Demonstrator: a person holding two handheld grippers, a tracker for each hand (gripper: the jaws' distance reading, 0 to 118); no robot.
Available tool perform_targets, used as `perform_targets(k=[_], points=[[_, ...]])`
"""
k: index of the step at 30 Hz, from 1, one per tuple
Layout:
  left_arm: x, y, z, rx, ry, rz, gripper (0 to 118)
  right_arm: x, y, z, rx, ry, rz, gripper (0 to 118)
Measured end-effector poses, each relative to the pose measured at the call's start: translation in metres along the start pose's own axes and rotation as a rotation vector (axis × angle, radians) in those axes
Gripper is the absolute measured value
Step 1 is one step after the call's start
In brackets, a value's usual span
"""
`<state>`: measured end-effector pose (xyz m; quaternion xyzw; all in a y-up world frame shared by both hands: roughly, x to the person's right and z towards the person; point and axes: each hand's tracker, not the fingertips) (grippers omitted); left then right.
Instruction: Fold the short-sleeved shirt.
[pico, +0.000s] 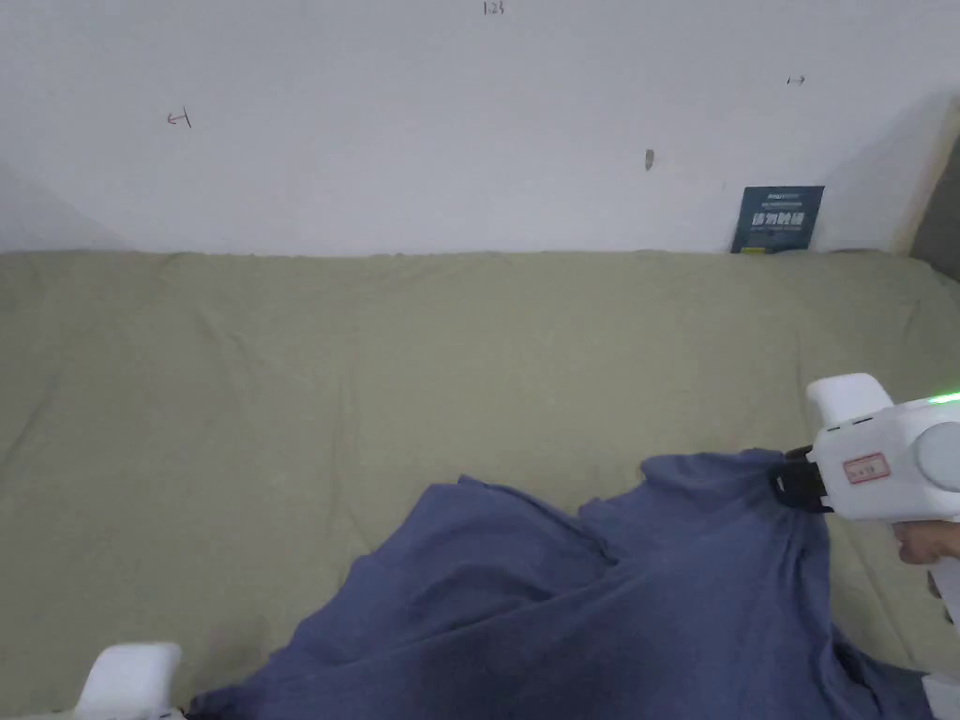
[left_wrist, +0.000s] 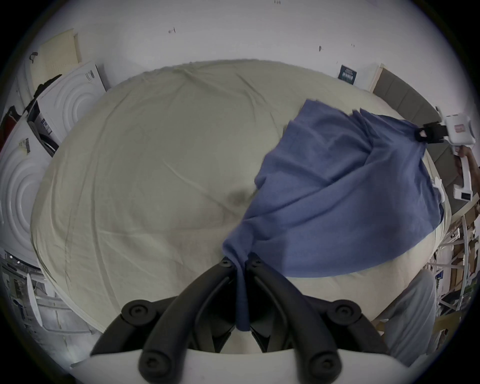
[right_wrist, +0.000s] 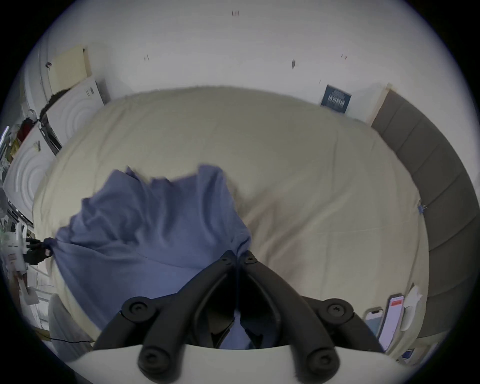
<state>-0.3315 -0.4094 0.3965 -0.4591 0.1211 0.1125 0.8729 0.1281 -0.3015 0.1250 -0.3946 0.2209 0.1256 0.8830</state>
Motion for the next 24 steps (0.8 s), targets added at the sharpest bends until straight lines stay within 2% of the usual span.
perform_targets(k=[4, 12, 21, 24], points=[[0.005, 0.029, 0.036, 0.11, -0.03, 0.034, 2, -0.003, 0.014, 0.081, 0.135, -0.019, 0.018, 4], [0.018, 0.106, 0.12, 0.325, -0.012, 0.018, 2, -0.009, 0.048, 0.219, 0.361, -0.029, 0.033, 4], [0.025, 0.182, 0.225, 0.469, 0.025, 0.027, 2, 0.001, 0.078, 0.269, 0.46, -0.056, -0.011, 4], [0.031, 0.199, 0.252, 0.508, 0.068, 0.005, 2, 0.005, 0.09, 0.279, 0.498, -0.06, -0.055, 4]])
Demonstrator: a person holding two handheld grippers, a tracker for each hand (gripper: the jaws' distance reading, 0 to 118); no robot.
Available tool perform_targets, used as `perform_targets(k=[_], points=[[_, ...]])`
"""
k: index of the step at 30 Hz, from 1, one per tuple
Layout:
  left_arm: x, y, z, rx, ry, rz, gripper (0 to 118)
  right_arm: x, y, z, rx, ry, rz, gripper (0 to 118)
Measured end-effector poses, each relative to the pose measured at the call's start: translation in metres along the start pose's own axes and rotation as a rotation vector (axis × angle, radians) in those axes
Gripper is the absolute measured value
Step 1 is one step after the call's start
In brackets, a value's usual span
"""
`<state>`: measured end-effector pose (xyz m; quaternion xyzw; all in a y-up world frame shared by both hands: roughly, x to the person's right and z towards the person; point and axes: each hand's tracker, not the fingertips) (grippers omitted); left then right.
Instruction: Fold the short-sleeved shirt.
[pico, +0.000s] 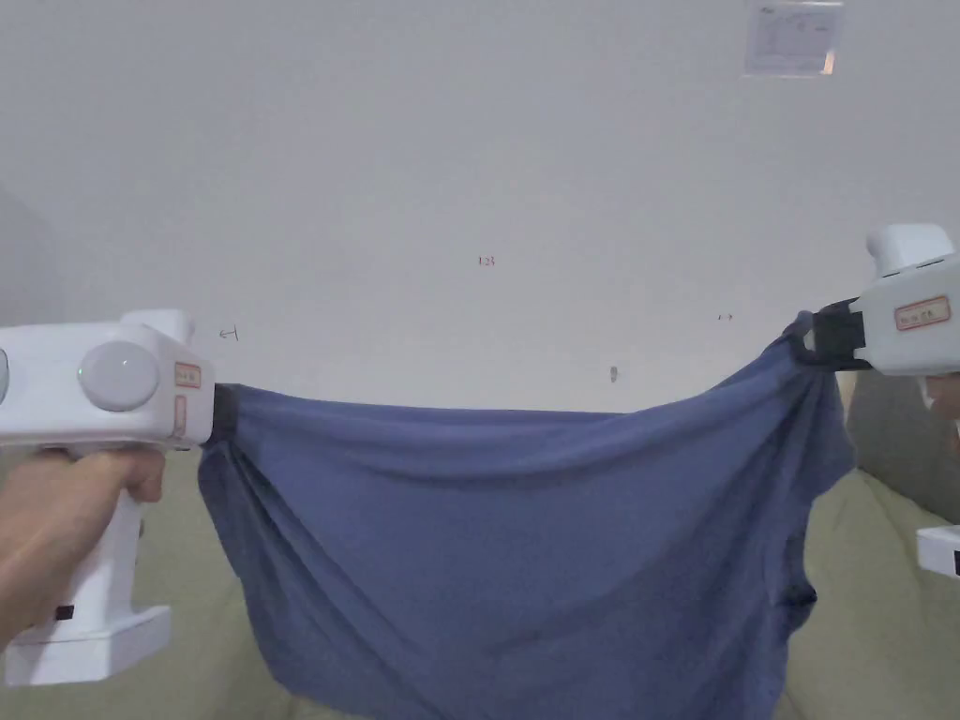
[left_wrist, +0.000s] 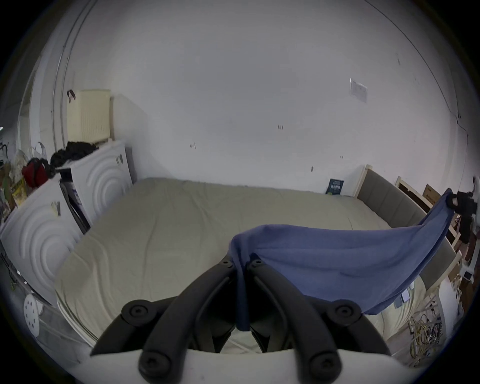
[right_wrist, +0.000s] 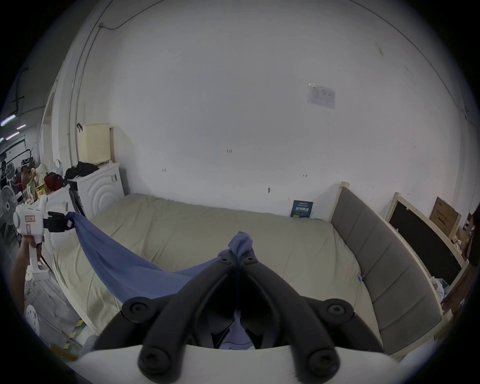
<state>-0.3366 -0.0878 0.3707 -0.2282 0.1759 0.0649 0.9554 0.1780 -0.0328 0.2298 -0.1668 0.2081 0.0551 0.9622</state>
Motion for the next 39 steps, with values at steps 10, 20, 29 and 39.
perform_targets(k=[10, 20, 29, 39], points=[[0.005, 0.048, 0.005, 0.02, 0.063, -0.003, 2, 0.008, 0.039, -0.021, 0.022, -0.015, -0.047, 4], [0.017, 0.077, -0.048, 0.008, 0.106, -0.001, 2, 0.009, 0.086, -0.072, 0.009, -0.062, 0.008, 4], [0.036, 0.12, -0.108, 0.035, 0.152, 0.007, 2, 0.018, 0.135, -0.138, 0.017, -0.117, 0.03, 4], [0.058, 0.151, -0.189, 0.059, 0.206, -0.002, 2, 0.029, 0.162, -0.216, 0.031, -0.15, 0.03, 4]])
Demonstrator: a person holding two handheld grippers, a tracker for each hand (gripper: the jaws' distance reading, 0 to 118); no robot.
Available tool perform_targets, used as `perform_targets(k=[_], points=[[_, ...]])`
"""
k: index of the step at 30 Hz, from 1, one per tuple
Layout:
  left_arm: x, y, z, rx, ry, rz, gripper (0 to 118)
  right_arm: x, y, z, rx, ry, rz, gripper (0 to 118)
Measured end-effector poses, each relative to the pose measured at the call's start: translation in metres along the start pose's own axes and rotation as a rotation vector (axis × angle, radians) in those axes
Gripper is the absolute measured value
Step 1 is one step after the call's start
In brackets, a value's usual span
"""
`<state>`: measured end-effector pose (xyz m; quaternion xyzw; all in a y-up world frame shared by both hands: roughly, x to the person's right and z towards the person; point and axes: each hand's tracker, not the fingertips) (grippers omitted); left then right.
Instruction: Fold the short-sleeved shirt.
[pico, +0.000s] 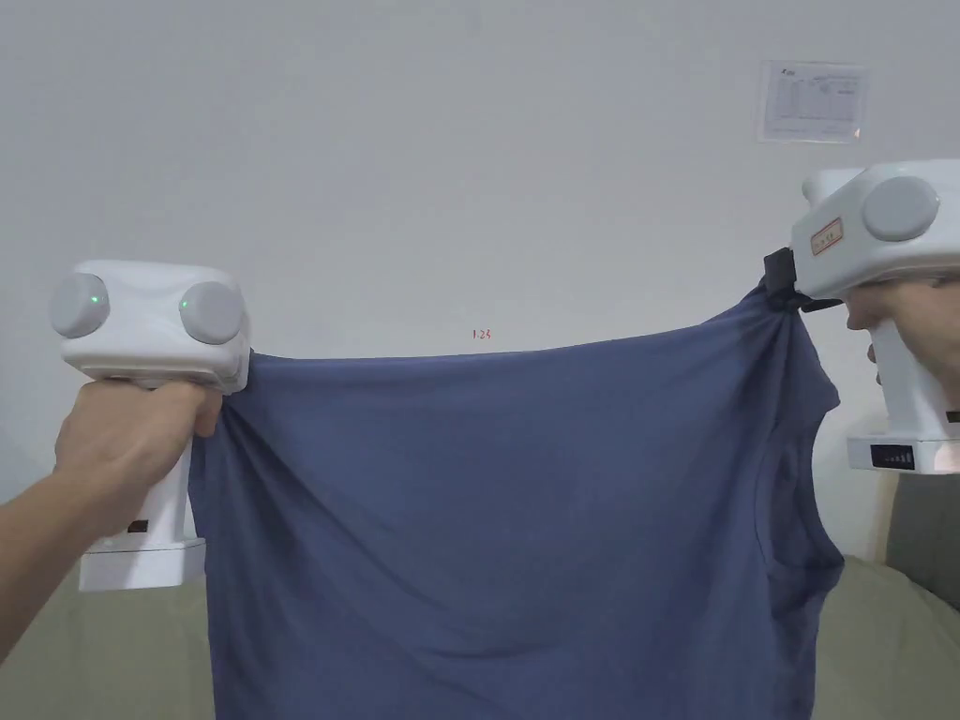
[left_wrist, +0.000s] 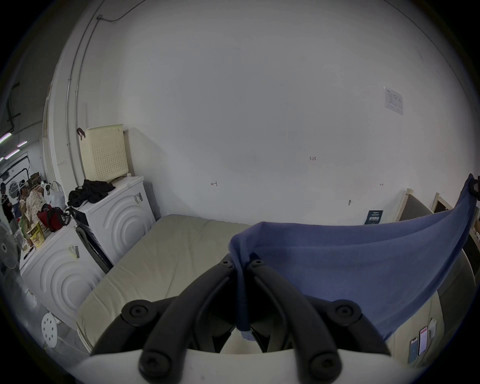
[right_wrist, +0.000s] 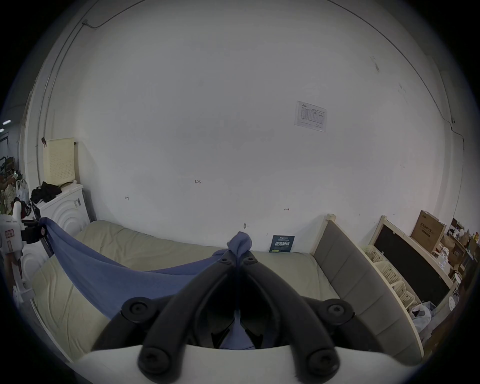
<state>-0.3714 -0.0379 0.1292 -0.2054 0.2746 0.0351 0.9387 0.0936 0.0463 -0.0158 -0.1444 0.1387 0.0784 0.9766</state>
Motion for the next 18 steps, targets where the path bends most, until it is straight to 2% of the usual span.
perform_targets(k=[9, 18], points=[[0.019, -0.001, -0.067, 0.027, 0.031, 0.018, 2, -0.01, -0.036, -0.074, -0.016, -0.014, 0.028, 4], [0.032, -0.043, -0.112, -0.023, 0.047, 0.007, 2, -0.012, -0.073, -0.11, -0.051, 0.003, 0.025, 4]])
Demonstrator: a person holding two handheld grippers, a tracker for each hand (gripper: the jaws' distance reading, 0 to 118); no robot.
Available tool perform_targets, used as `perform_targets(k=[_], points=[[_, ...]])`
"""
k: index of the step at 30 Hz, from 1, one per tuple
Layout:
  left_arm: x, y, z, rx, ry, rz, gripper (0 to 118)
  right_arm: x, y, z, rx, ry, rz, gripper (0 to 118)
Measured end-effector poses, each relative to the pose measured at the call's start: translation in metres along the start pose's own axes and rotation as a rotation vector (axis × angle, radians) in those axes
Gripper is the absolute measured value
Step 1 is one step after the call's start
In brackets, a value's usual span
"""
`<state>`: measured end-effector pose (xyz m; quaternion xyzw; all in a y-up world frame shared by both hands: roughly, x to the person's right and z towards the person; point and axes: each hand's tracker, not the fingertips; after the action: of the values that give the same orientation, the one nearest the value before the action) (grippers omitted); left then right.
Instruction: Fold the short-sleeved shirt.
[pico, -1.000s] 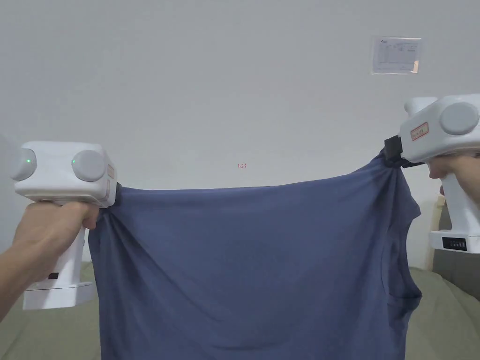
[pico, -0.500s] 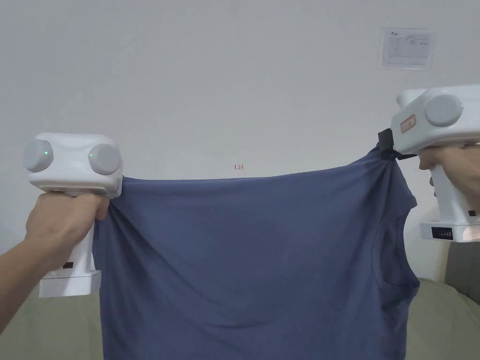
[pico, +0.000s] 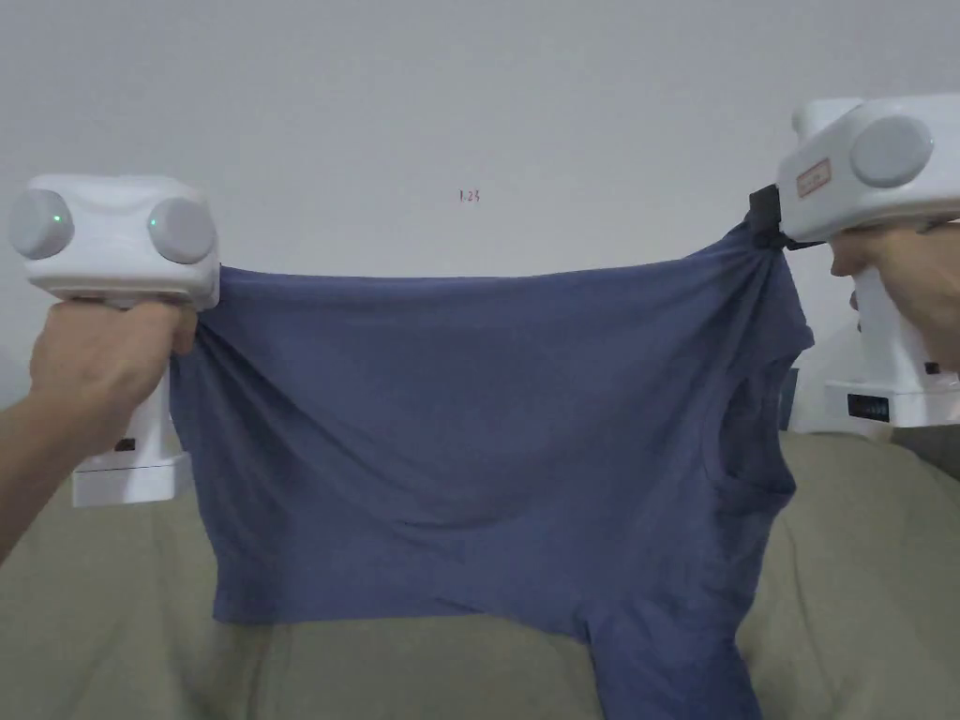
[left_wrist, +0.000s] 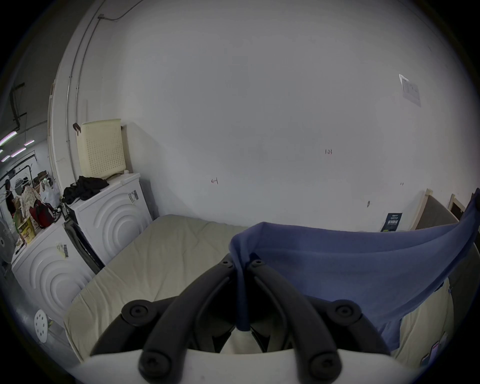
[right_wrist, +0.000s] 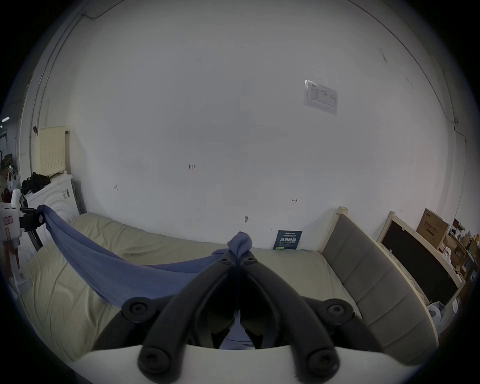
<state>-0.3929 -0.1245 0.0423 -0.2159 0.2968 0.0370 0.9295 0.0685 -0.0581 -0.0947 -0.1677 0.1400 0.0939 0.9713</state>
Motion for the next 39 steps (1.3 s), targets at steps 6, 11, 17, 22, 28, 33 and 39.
perform_targets(k=[6, 11, 17, 22, 28, 33, 39], points=[[-0.005, -0.045, 0.001, -0.054, -0.026, -0.027, 2, 0.001, -0.052, 0.012, -0.045, 0.025, -0.013, 4], [-0.028, -0.118, 0.024, -0.109, -0.075, -0.047, 2, 0.001, -0.137, 0.057, -0.093, 0.093, -0.061, 4], [-0.061, -0.239, 0.066, -0.258, -0.098, -0.099, 2, -0.016, -0.265, 0.128, -0.216, 0.136, -0.06, 4], [-0.089, -0.323, 0.106, -0.357, -0.119, -0.103, 2, -0.029, -0.362, 0.18, -0.336, 0.153, -0.074, 4], [-0.123, -0.387, 0.143, -0.408, -0.146, -0.051, 2, -0.033, -0.434, 0.234, -0.372, 0.184, -0.163, 4], [-0.145, -0.418, 0.176, -0.432, -0.161, -0.068, 2, -0.027, -0.463, 0.267, -0.388, 0.193, -0.201, 4], [-0.162, -0.436, 0.208, -0.446, -0.191, -0.066, 2, -0.016, -0.489, 0.283, -0.442, 0.198, -0.228, 4]])
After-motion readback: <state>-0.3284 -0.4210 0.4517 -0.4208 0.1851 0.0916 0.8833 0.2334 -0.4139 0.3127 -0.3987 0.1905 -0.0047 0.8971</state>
